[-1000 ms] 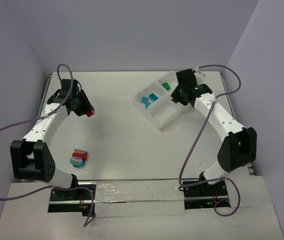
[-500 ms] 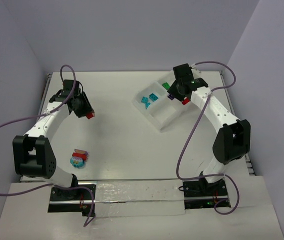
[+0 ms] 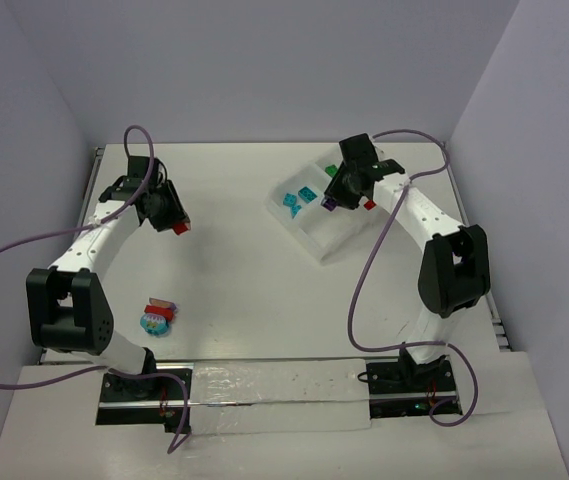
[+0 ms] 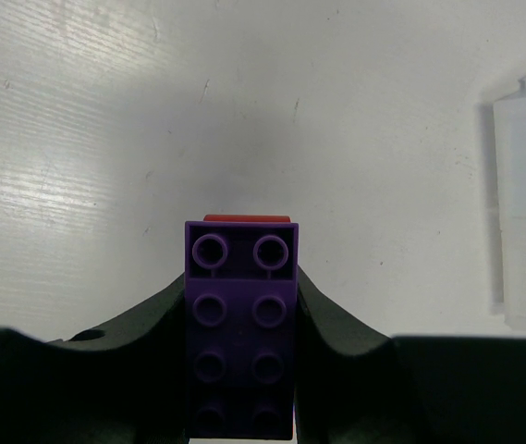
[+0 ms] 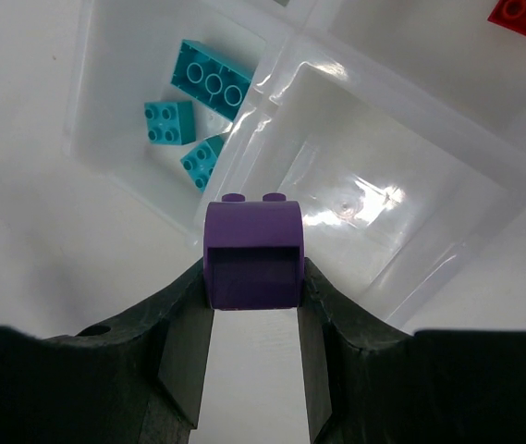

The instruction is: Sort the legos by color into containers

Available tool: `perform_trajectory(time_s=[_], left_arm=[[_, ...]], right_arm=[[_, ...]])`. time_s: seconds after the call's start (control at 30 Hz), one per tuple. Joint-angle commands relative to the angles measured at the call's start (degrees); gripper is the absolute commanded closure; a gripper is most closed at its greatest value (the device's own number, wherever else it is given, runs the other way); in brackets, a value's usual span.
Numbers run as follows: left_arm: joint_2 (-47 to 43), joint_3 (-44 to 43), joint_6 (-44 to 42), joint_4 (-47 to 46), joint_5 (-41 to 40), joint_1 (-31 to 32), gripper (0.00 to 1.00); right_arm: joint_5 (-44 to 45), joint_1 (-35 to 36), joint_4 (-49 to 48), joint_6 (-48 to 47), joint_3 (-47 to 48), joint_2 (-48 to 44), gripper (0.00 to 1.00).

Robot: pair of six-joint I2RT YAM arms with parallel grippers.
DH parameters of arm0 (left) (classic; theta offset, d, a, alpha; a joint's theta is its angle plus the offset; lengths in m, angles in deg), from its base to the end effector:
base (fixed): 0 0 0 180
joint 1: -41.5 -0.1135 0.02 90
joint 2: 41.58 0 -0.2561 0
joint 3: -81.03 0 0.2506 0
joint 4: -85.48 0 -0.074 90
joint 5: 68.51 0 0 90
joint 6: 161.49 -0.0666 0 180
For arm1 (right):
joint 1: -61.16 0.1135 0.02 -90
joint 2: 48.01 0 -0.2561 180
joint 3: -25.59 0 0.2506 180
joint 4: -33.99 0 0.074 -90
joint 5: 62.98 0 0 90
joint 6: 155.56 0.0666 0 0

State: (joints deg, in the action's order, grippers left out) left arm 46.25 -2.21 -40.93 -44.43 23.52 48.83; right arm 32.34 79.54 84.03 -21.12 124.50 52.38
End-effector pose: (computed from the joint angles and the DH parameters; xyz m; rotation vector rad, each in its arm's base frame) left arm 0.3383 -0.0459 0.2347 -0.4998 2.5033 -0.3066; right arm 0.3853 0.1215 0.2491 0.6029 2.4253 0.3554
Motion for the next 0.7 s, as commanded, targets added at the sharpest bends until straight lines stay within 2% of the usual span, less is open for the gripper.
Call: perform_trajectory(time_s=[0.0,0.07,0.13,0.17,0.27,0.37,0.5,0.67], left_arm=[[-0.63,-2.51,-2.41,-1.46,3.13,0.41,1.00],[-0.99,-2.42,-2.70,-1.51,4.66,0.41,1.00],[-0.91,-2.70,-3.33,-1.05,6.21,0.41,1.00],[-1.03,-2.92,-3.66,-0.69,6.94,0.41,1.00],[-2.11,-3.05,-4.73,-0.11,9.08,0.41,1.00],[-4.03,-2.95,-5.13,0.29,10.83,0.41,1.00],[-6.37,-4.05,-5.68,1.33,15.61,0.41,1.00],[-6.76,-8.47,-3.39,4.31,28.04,1.05,1.00]], right_arm=[[2.48,-0.18,-1.44,1.13,-2.13,-0.28,0.91],[3.04,-0.26,-1.82,0.91,-3.05,-0.28,0.79],[3.90,-0.18,-1.73,1.05,-3.38,-0.11,0.49],[4.33,-0.15,-1.68,1.17,-3.76,-0.20,0.39],[5.40,0.00,-2.53,0.56,-4.98,-1.02,0.23],[5.30,0.09,-3.18,-0.65,-5.34,-1.45,0.20],[2.90,1.12,-5.27,-3.59,-5.27,-4.13,0.21],[-4.22,4.56,-8.94,-10.58,-6.23,-12.25,0.23]])
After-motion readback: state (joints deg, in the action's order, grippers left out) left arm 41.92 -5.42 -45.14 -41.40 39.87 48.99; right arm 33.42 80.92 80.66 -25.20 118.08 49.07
